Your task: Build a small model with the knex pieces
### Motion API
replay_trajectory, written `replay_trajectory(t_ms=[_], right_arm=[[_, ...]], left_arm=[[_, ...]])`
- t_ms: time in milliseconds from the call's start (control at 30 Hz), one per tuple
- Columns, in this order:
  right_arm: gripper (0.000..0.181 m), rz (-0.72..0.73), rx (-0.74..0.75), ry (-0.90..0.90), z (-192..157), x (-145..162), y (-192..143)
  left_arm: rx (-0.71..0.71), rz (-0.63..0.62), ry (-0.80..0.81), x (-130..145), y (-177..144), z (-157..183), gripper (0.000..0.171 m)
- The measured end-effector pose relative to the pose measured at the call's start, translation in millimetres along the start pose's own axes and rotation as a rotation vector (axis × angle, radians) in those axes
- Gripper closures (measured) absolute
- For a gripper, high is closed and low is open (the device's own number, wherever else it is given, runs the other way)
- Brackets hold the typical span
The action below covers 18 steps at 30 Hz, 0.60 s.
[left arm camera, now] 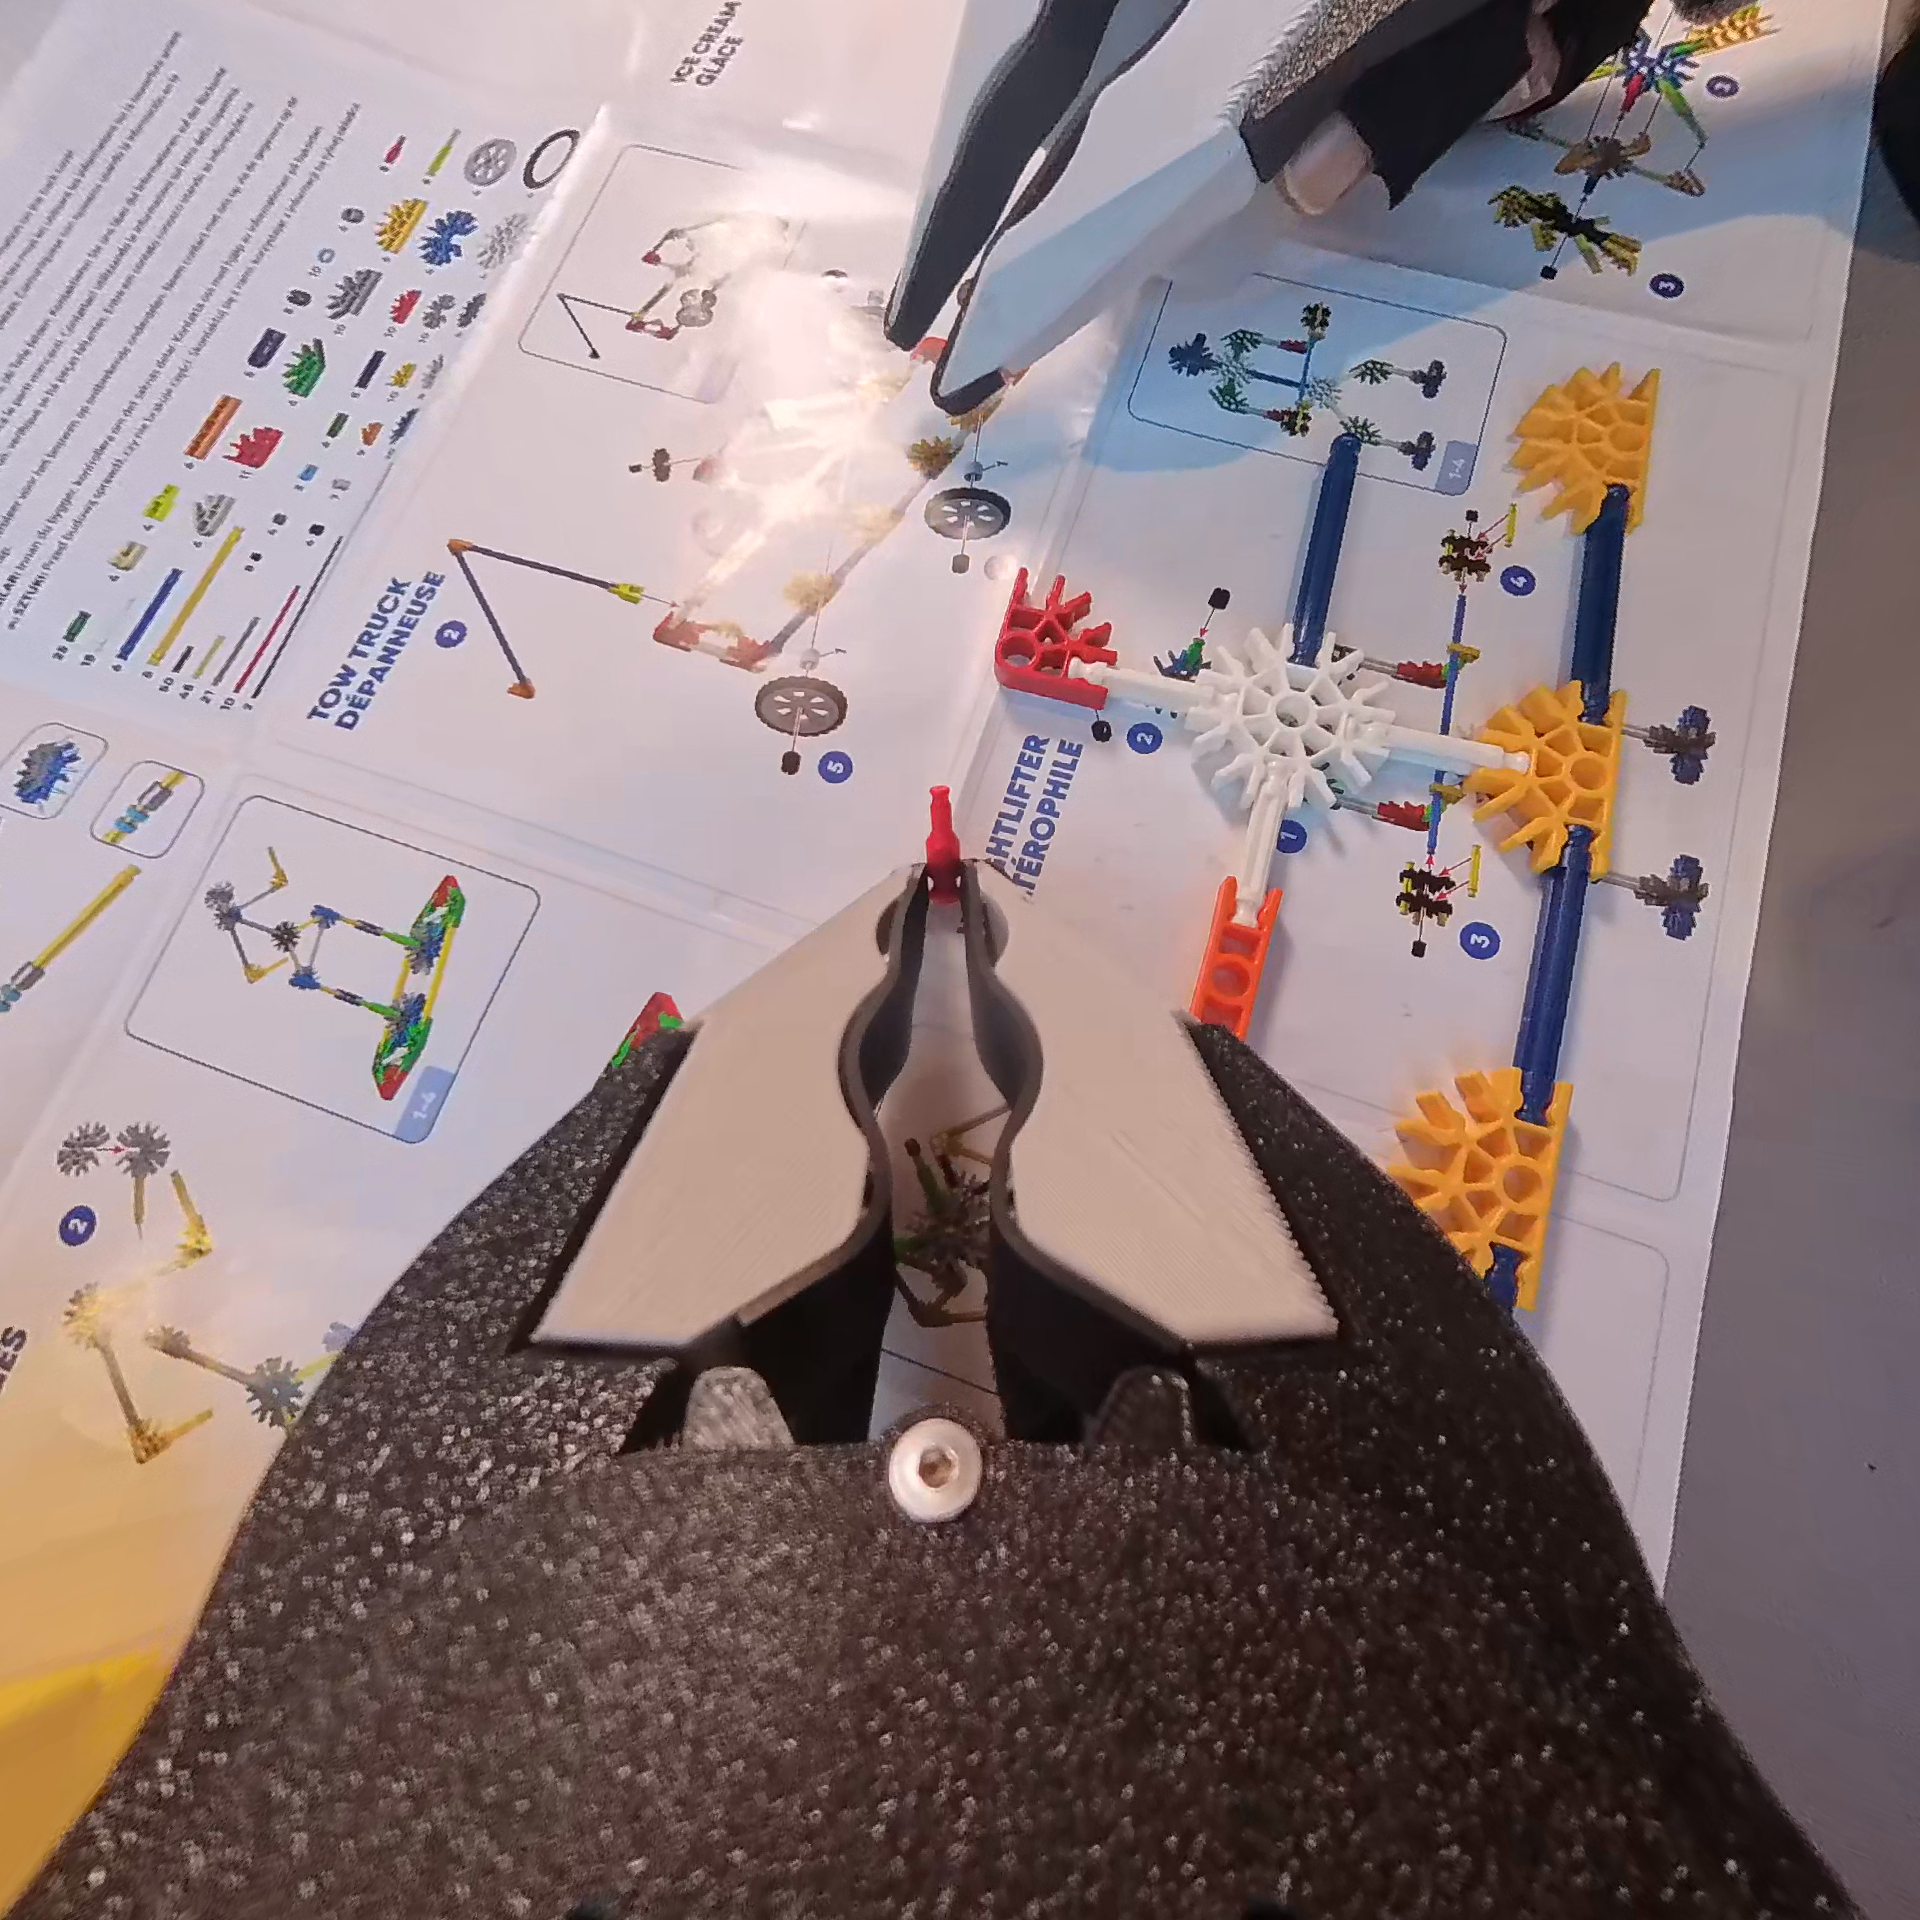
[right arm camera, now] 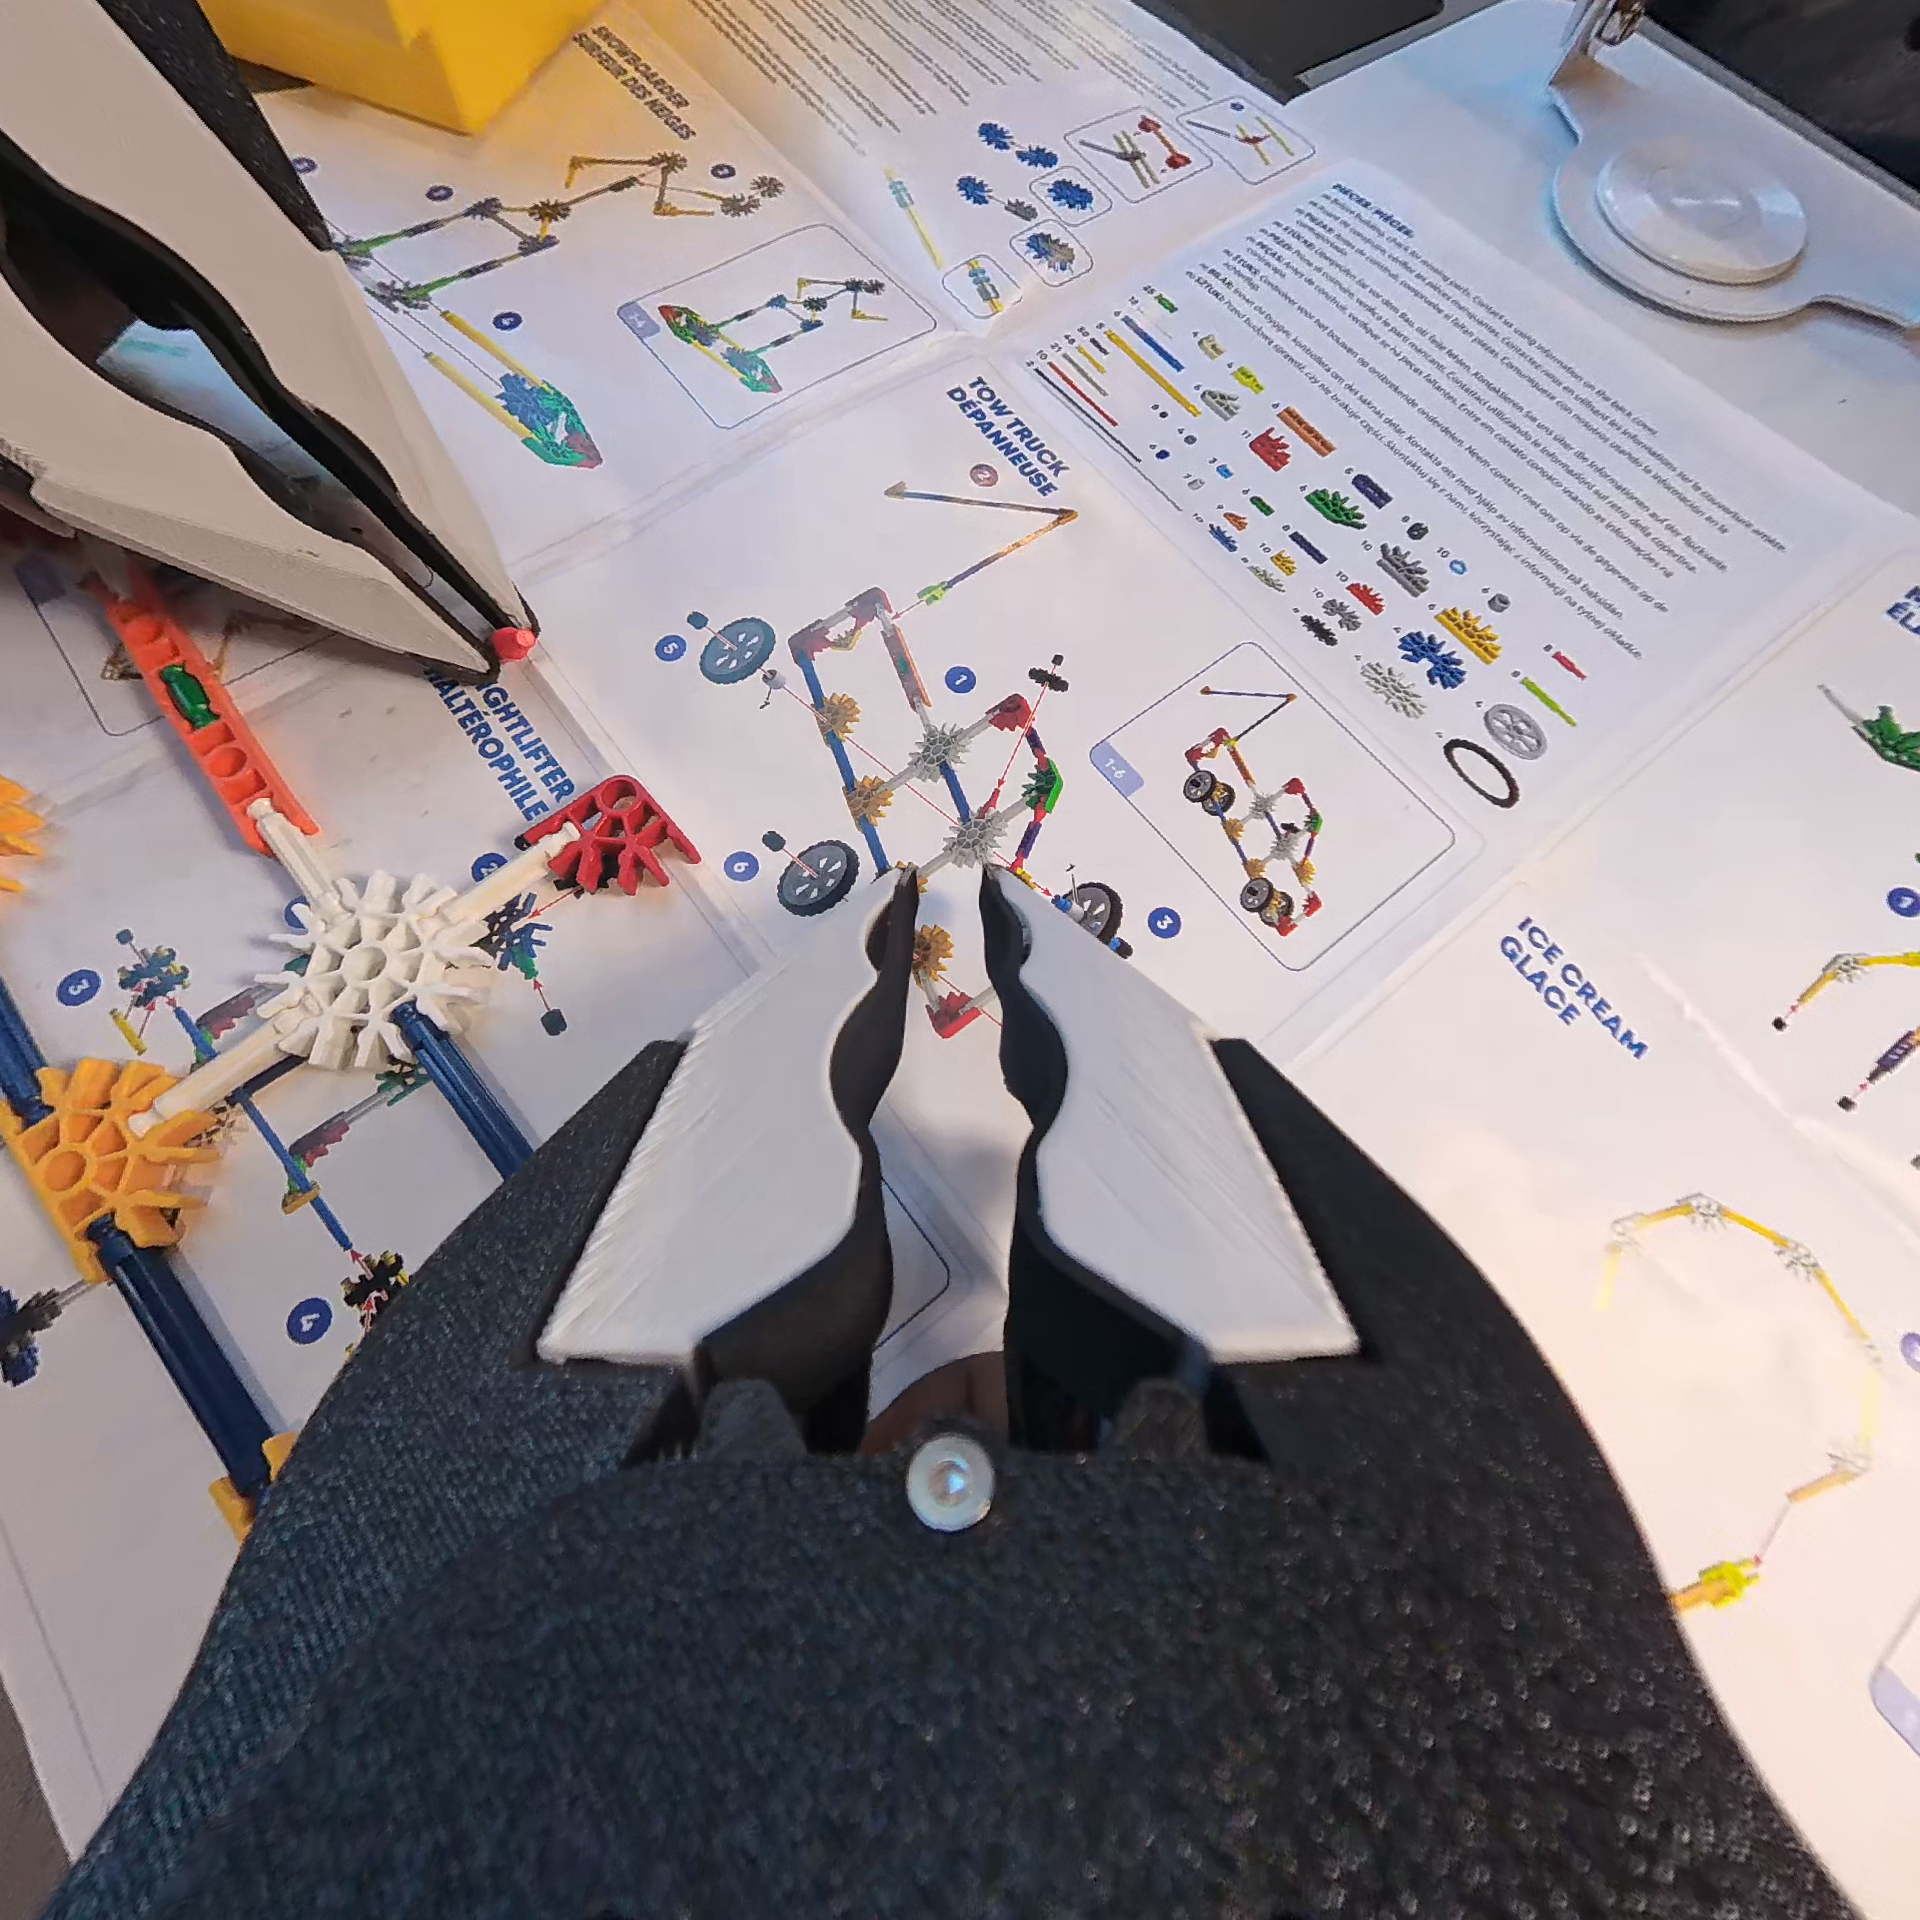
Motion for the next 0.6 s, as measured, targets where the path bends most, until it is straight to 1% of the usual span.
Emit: replay_trajectory(t_ms=[267,600], right_arm=[[0.169,0.002,-0.023,0.027,2.0,0.1,-0.1],[0.168,-0.010,-0.017,0.016,1.0,0.4,1.1]], left_arm=[[0.006,-0.002,-0.004,0.3,0.6,-0.1,0.168],[0.004,-0.003,0.000,0.4,0.9,0.4,0.167]])
Point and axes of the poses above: each gripper's, where its closed fingertips meet, y out along the fingers, x out of its underside, z = x × y across the jaws, the point moved 9 cm from there along -y, back along the fingers, and after that the axes turned 2 degrees about y, right-handed, at the moved point
